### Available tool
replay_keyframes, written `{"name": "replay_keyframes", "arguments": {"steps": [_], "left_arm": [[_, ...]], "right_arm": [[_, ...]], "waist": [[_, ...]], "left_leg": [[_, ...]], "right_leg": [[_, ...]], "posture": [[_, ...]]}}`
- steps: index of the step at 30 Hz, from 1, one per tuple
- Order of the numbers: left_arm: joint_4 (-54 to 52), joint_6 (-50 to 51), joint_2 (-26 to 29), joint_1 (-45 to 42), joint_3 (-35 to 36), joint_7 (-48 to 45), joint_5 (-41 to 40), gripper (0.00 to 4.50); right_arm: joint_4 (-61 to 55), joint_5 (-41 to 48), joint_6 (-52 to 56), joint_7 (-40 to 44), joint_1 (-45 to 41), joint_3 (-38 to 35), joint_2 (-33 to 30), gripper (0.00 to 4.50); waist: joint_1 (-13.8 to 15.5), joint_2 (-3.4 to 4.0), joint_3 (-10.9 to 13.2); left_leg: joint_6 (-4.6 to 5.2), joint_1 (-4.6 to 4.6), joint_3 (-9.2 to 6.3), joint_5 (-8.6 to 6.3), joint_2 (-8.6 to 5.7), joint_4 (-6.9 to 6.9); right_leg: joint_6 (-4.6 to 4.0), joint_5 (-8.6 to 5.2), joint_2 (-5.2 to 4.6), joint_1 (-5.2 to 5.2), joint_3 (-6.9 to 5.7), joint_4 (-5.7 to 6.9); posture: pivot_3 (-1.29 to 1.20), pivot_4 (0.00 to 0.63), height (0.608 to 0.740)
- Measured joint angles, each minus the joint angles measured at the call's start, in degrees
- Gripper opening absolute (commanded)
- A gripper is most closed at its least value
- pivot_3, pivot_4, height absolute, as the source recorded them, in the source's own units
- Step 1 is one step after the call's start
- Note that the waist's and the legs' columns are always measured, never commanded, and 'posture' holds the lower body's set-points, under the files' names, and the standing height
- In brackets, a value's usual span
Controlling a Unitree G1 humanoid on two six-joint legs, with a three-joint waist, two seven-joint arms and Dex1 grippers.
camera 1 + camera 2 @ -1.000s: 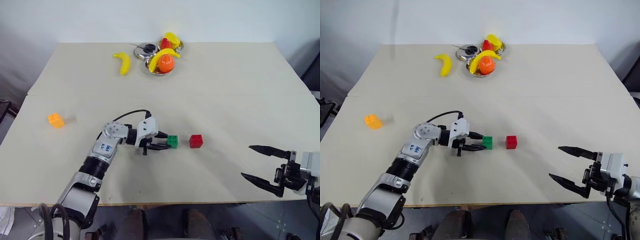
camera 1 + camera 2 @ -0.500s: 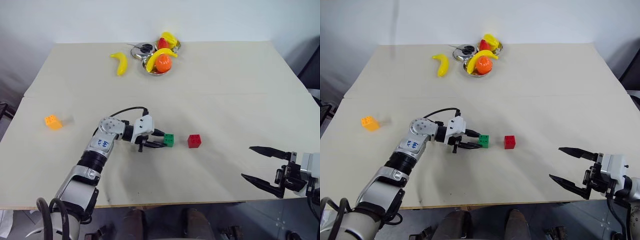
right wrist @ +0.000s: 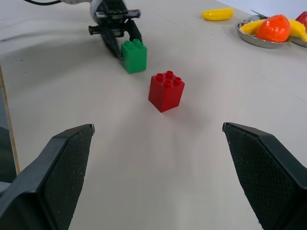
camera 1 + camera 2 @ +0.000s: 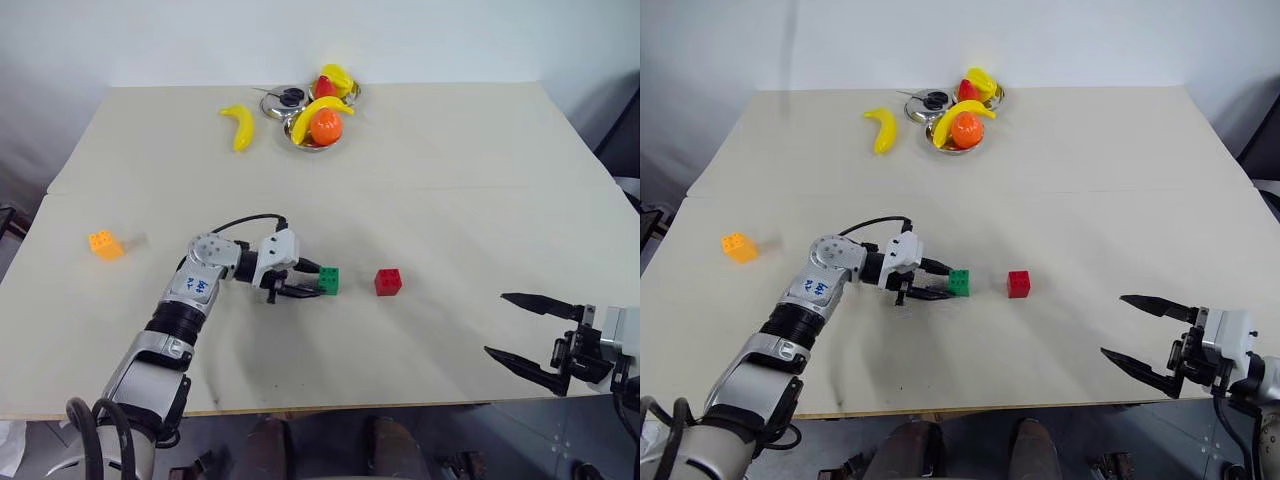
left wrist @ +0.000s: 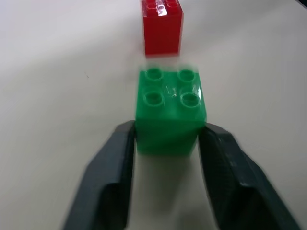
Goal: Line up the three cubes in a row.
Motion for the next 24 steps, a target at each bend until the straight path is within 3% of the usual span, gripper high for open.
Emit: {"name": "replay_keyframes", "arguments": {"steps": [4, 8, 13, 16, 20, 24], "left_arm": [[-0.7, -0.4, 1.4, 0.8, 1.6, -0.1, -0.9, 4.22], [-4.7, -1.4, 6.6, 4.8, 5.9, -2.1, -4.5, 4.22], [-12.7, -1.4, 14.6, 18.0, 15.3, -5.8, -12.6, 4.22], [-17.1, -1.7, 17.3, 26.5, 22.6, -3.1, -15.3, 4.37], [-21.4, -1.6, 16.4, 35.6, 32.1, 4.2, -18.5, 4.37], [-23.2, -2.6, 9.1, 51.0, 48.0, 20.5, -19.8, 4.37]], "right_arm": [[0.1, 0.0, 0.0, 0.0, -2.4, 1.0, 0.0, 4.50], [1.3, 0.0, 0.1, 0.0, -5.1, 2.7, 0.5, 4.50], [2.7, 0.1, 0.5, 0.0, -10.4, 5.9, 1.4, 4.50], [4.0, 0.1, 0.8, 0.0, -13.7, 7.4, 1.8, 4.50], [4.6, 0.6, 3.1, -0.3, -16.3, 9.2, 2.5, 4.50], [7.0, 0.3, 2.2, -0.9, -18.6, 9.5, 4.5, 4.50]], "waist": [[0.0, -0.02, 0.0], [-0.6, 0.00, 0.0], [-1.5, 0.00, 0.0], [-1.5, 0.01, 0.0], [-0.8, 0.01, 0.0], [-1.9, -0.03, 0.0]], "left_leg": [[0.00, -0.01, 0.00, 0.00, 0.00, 0.04], [-0.03, 0.01, 0.00, -0.01, 0.02, -0.06], [-0.01, 0.00, 0.01, -0.06, 0.04, -0.06], [-0.01, 0.01, 0.01, -0.09, 0.07, -0.05], [-0.03, 0.02, 0.01, -0.13, 0.10, -0.03], [-0.05, 0.14, 0.20, -0.40, 0.27, -0.06]], "right_leg": [[0.01, 0.01, 0.00, 0.00, 0.00, 0.02], [0.01, 0.01, 0.00, -0.02, 0.00, -0.01], [0.01, 0.00, 0.00, -0.02, 0.00, -0.04], [0.01, 0.00, 0.00, -0.02, 0.00, -0.05], [-0.01, 0.01, 0.00, 0.00, 0.01, -0.04], [-0.08, -0.03, 0.06, -0.02, -0.02, -0.10]], "posture": [[0.00, 0.150, 0.740], [0.00, 0.150, 0.740], [0.00, 0.150, 0.740], [0.00, 0.150, 0.740], [0.00, 0.150, 0.740], [0.00, 0.150, 0.740]]}}
